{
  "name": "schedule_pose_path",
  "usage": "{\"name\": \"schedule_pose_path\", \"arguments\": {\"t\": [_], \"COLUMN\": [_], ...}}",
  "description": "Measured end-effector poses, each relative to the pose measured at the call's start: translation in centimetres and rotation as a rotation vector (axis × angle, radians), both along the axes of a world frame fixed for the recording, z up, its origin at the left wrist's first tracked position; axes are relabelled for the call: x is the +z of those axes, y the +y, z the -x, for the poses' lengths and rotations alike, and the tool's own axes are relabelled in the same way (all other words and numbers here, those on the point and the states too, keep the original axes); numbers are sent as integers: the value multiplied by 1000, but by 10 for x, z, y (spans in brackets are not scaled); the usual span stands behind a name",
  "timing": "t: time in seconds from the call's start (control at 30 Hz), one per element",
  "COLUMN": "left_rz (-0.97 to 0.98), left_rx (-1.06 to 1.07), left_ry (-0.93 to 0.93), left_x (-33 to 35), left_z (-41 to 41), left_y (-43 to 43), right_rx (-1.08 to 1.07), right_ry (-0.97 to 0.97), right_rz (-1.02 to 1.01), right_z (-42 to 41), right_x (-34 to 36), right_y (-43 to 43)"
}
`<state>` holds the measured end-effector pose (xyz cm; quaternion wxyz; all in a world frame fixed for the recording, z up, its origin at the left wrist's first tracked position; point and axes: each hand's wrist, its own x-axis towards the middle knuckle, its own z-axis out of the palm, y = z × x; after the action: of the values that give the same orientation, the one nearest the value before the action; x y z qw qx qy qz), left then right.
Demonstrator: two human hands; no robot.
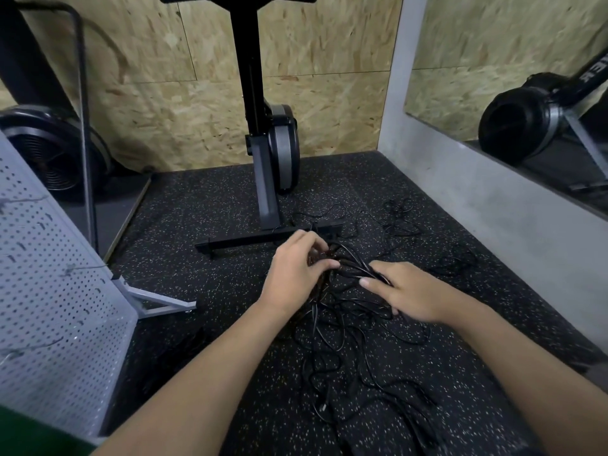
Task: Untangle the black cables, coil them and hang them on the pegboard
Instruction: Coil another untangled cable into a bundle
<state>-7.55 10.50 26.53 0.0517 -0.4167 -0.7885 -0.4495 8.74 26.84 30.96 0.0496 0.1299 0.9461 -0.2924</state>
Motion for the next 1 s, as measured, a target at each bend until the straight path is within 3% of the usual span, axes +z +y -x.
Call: {"name": "schedule_pose_path", "arguments": {"t": [0.1, 0.17, 0.23, 0.3, 0.43, 0.53, 0.6, 0.7, 0.77, 1.0], "left_rz": [49, 224, 390, 423, 320, 206, 36, -262, -352, -415], "left_rx": [35, -87, -201, -248, -157, -81, -83, -120, -123, -111], "left_ry": [-200, -364, -366, -302, -267, -260, -379, -726, -913, -1053], "left_x": [-10, -25, -42, -52, -48, -25, 1, 32, 39, 40], "left_z": [14, 18, 15, 10, 7, 3, -2, -17, -29, -39], "left_y": [-10, -15, -15, -11, -3, 1, 4, 10, 11, 13], "right_rx": [-58, -99, -127, -96, -81, -180, -244, -317, -337, -335], "right_ry": [12, 63, 131, 193, 293, 397, 478, 593, 626, 471], "right_rz": [27, 123, 242, 355, 505, 461, 425, 416, 426, 303], "right_z": [-5, -6, -7, -6, -4, -3, -2, 1, 5, 16], "right_x": [-2, -4, -3, 3, 11, 13, 15, 16, 13, -9], "right_y": [13, 20, 22, 18, 11, 14, 12, 0, -9, -16]}}
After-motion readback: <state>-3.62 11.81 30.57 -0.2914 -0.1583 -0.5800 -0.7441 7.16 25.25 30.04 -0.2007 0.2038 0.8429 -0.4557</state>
